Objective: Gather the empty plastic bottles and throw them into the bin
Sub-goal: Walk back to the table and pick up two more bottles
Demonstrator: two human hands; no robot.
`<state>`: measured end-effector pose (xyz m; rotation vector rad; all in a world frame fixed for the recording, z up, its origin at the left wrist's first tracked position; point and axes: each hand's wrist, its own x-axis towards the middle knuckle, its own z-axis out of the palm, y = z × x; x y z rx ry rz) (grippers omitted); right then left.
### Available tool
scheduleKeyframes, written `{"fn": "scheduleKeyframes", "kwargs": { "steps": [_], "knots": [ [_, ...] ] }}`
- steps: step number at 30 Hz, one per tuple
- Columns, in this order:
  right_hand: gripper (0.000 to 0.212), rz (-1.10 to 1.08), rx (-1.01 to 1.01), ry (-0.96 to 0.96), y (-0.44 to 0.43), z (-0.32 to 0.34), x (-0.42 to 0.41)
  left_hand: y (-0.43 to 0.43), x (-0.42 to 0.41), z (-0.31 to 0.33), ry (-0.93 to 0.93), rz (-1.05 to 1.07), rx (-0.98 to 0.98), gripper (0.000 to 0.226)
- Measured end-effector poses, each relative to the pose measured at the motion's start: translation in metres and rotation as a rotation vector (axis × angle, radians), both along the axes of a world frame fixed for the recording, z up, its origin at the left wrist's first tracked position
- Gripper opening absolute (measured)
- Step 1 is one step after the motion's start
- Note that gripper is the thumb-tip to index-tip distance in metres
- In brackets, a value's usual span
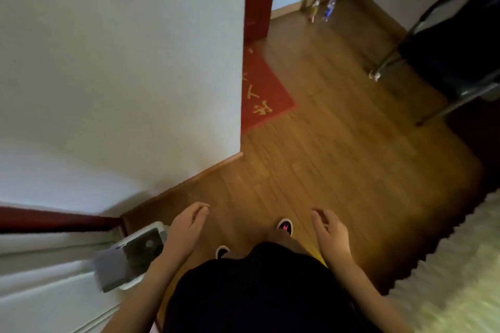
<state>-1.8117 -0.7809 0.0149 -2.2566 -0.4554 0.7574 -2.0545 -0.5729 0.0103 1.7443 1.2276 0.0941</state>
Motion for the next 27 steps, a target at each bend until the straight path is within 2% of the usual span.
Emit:
{"fn": "scheduleKeyframes", "kwargs": {
  "steps": [9, 17, 27],
  "knots": [
    [0.011, -0.378, -0.018, 0.037, -0.105, -0.018, 0.083, -0.018, 0.195, -0.005, -0.003, -0.423, -0.072, 0.021],
    [0.010, -0.524, -0.008, 0.086, -0.143, -0.029, 0.192, -0.045, 0.340, -0.016, 0.030, -0.446, -0.120, 0.024],
    [0.020, -0.520, 0.031, 0.108, -0.075, -0.034, 0.376, 0.020, 0.470, -0.027, 0.069, -0.353, -0.076, 0.019]
  ]
}}
